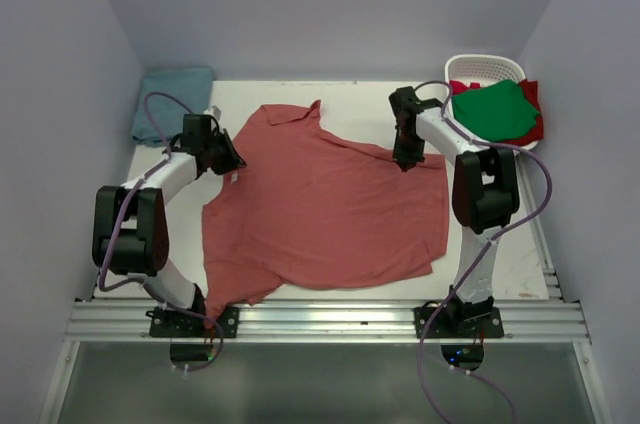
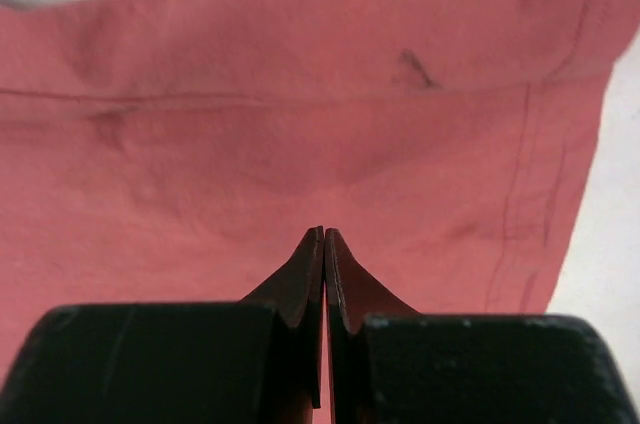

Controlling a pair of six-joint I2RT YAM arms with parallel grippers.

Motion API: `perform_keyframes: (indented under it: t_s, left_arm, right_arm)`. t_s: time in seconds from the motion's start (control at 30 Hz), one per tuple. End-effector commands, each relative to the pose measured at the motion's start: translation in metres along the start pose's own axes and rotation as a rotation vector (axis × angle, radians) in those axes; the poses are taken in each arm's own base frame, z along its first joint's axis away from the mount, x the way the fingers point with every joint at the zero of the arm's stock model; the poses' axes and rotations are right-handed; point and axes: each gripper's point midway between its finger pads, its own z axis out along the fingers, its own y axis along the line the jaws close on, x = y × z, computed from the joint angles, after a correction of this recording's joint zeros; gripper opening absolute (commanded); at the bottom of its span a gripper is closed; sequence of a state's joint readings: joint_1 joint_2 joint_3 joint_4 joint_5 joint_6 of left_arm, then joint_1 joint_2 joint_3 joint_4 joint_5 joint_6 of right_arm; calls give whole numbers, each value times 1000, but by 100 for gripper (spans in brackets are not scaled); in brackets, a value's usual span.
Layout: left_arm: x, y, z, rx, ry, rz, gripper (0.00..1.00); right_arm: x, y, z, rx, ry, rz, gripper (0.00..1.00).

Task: Fold and stack the t-shirts
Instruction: Flatten out the tshirt

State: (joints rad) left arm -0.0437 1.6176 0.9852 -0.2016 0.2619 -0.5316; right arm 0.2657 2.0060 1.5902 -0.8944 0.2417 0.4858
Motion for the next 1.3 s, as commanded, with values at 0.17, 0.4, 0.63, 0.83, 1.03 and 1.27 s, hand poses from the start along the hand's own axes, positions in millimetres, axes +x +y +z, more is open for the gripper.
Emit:
perform_keyframes:
  t_s: [0.17, 0.4, 0.63, 0.83, 1.03, 1.27]
  left_arm:
    - [-47, -11, 42, -7, -49, -3, 0]
    - [-68, -2, 82, -80, -28, -2, 0]
    - [-66, 11, 122, -114, 10, -25, 0]
    - [-90, 8, 152, -109, -7, -27, 0]
    - [-123, -6, 170, -77, -57, -33, 0]
    - [-180, -37, 150, 32, -256, -3, 0]
  right_arm:
    - [-35, 23, 30, -52, 24, 33, 0]
    - [-68, 31, 45, -66, 22, 48, 0]
    - [-92, 39, 71, -108, 30, 89, 0]
    - [-122, 61, 86, -187, -25, 117, 0]
    - [-160, 77, 83, -262, -161, 151, 0]
    - [-226, 85, 39, -337, -436, 197, 0]
